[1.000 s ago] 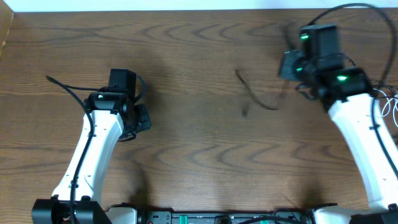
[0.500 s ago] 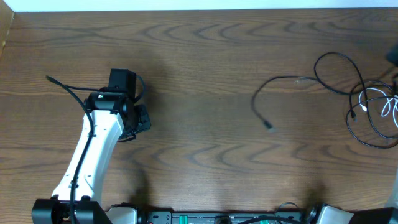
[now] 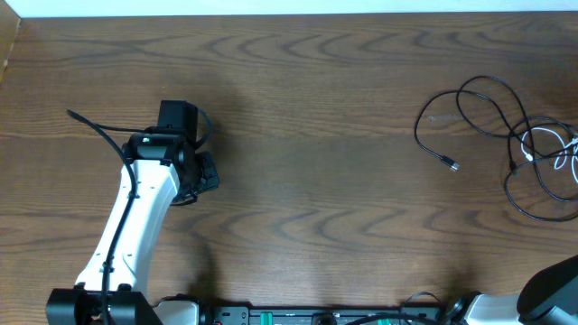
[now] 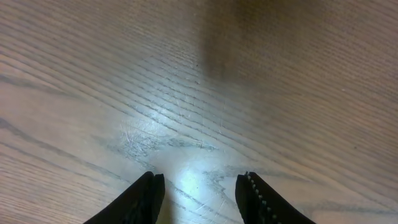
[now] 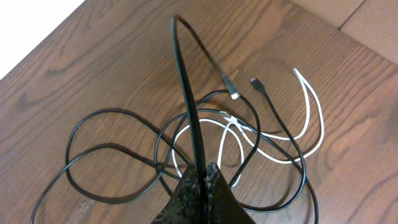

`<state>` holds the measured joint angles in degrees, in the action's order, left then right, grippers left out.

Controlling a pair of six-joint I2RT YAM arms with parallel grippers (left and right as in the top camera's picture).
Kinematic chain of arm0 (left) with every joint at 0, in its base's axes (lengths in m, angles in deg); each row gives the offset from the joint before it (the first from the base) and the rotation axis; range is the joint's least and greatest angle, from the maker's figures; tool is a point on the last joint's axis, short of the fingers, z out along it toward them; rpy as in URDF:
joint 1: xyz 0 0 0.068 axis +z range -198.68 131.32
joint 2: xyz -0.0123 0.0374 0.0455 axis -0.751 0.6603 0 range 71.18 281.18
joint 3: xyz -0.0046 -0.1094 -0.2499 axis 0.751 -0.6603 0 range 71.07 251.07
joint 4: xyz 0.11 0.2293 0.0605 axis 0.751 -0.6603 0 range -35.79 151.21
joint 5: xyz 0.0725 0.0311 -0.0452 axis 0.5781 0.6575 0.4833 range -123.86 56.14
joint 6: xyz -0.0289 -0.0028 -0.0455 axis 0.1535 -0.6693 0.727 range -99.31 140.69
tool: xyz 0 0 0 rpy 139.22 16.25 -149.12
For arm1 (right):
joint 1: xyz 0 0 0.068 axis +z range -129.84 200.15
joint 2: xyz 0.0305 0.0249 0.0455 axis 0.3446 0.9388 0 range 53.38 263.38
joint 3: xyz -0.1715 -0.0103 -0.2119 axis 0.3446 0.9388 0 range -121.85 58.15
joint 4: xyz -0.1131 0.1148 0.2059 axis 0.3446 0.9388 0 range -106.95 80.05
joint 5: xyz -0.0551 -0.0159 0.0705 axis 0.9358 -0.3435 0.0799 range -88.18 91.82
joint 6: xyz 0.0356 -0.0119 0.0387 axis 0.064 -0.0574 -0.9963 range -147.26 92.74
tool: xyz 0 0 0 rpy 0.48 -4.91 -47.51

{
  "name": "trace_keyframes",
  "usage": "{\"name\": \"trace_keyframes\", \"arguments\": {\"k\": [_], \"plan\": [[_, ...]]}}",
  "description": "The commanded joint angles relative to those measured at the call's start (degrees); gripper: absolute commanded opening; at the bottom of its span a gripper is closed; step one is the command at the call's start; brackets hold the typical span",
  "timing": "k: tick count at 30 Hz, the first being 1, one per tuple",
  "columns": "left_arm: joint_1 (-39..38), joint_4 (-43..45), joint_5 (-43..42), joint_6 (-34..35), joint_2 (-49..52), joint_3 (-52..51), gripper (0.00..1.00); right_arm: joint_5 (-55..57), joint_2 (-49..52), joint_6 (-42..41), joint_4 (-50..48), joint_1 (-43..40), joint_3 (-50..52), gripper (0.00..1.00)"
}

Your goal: Untangle cables

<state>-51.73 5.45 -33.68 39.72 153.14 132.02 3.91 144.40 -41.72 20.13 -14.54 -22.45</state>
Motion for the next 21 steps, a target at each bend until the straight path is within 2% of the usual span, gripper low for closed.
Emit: {"name": "trace_keyframes", "arguments": {"k": [1,2,3,5,9,12,18,21], "plan": [[0.2,-0.3,0.7,-1.0,-0.3,-0.2,0.43,-1.8,-0.3,1.3,0.0,-0.1,-0.7,0.07],[0.2,-0.3,0.7,-0.9,-0.3,-0.2,0.43,-3.6,-0.3,1.3,0.0,-0.1,-0.7,0.28],[0.2,-0.3,0.7,-1.0,-0.3,-0.2,0.43,-5.3,-0.3,1.3,-0.2,-0.1,-0.7,0.45],[0.2,-0.4,0.7,-1.0,-0.3,-0.2,0.43,-10.8,-0.3,2.4,-0.6,0.1,-0.7,0.59],[0.2,-0.4,0.7,-1.0,-0.3,-0.2,0.43,-20.0,-0.3,7.0,-0.6,2.6,-0.7,0.63],[0.2,-0.3,0.7,-1.0,-0.3,-0.2,0.43,-27.3,-0.3,11.8,0.3,7.6,-0.7,0.66],[0.2,-0.3,0.7,-1.0,-0.3,-0.2,0.43,-27.6,1.0,12.4,1.9,19.5,-0.6,0.71],[0.2,-0.3,0.7,-1.0,-0.3,-0.2,0.43,-24.3,3.5,12.2,1.9,25.1,-0.5,0.72]]}}
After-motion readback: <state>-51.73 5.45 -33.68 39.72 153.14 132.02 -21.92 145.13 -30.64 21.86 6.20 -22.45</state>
